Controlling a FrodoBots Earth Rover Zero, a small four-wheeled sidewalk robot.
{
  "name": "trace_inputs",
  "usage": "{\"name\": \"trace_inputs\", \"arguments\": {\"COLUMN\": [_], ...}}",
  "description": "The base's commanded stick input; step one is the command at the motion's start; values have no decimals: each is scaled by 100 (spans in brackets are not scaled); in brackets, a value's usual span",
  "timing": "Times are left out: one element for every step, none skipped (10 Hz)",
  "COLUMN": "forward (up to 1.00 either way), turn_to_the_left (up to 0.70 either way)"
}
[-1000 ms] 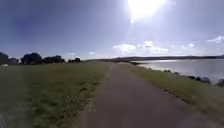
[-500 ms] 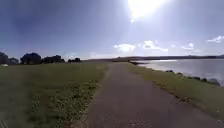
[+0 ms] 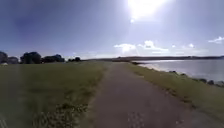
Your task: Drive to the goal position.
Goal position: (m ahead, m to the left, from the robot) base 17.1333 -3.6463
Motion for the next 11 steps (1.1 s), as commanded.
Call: {"name": "trace_inputs", "arguments": {"forward": [70, 70, 70, 70, 70, 70, 70, 70, 70, 70, 70], "turn_to_the_left": [5, 5, 5, 5, 5, 5, 5, 5, 5, 5, 20]}}
